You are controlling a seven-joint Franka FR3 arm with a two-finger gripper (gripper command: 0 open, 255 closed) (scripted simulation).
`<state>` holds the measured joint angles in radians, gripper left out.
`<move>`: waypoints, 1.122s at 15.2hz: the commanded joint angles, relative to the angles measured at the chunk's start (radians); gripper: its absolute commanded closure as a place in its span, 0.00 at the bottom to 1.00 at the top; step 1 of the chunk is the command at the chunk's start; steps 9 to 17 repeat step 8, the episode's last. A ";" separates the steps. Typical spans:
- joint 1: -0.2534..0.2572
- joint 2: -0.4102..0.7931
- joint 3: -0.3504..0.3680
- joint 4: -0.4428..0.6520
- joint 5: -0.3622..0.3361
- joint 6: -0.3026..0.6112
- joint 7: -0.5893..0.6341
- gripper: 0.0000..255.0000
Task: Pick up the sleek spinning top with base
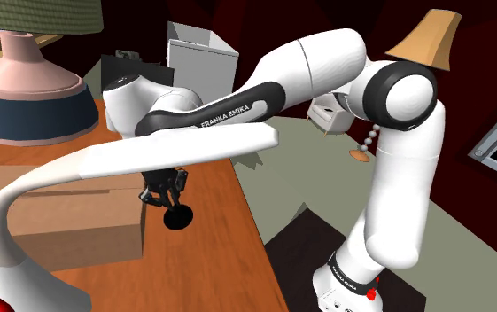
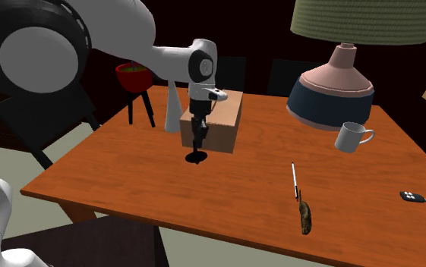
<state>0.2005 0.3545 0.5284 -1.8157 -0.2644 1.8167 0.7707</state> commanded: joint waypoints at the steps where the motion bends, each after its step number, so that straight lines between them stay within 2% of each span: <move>1: -0.001 -0.008 0.003 0.009 0.008 -0.018 -0.006 1.00; 6: -0.004 -0.035 0.010 0.043 0.024 -0.074 -0.020 1.00; 17: -0.004 -0.036 0.010 0.044 0.025 -0.076 -0.020 1.00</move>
